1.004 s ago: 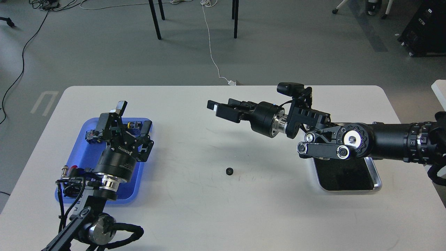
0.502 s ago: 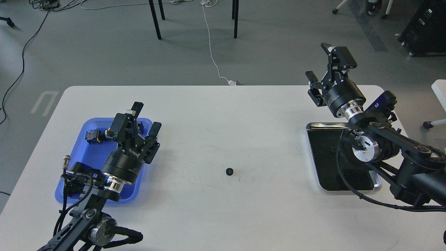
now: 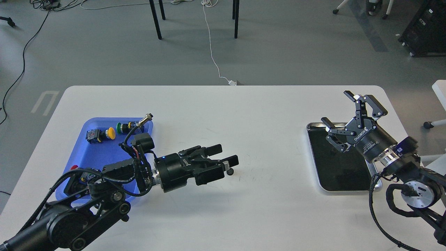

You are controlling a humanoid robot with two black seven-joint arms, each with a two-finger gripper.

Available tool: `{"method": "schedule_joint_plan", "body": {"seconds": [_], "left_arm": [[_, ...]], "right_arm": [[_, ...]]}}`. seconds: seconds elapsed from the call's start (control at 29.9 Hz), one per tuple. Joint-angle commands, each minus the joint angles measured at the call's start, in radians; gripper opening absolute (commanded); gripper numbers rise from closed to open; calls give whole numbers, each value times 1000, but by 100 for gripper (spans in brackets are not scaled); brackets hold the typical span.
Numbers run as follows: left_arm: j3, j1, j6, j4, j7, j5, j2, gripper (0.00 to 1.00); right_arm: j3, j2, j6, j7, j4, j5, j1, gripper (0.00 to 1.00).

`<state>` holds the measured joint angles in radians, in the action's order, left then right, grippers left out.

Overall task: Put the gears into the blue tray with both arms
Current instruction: 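Reach the left gripper from the blue tray toward the black gear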

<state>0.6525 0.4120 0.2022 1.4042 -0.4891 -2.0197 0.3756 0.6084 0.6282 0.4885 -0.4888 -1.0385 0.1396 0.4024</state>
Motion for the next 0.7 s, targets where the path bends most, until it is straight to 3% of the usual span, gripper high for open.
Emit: {"method": "schedule_joint_plan", "body": {"seconds": [0.0, 0.23, 0.47, 0.67], "left_arm": [[-114, 161, 37, -79, 0, -161, 3, 98], [-473, 453, 48, -135, 0, -162, -12, 97], [-488, 464, 42, -329, 0, -162, -132, 92], [-504, 478, 39, -430, 0, -162, -152, 87]], "right_arm": [[10, 4, 0, 0, 3, 1, -11, 99], [22, 4, 0, 0, 12, 1, -11, 99], [30, 10, 0, 0, 12, 1, -11, 99], [30, 19, 0, 0, 12, 1, -11, 99]]}}
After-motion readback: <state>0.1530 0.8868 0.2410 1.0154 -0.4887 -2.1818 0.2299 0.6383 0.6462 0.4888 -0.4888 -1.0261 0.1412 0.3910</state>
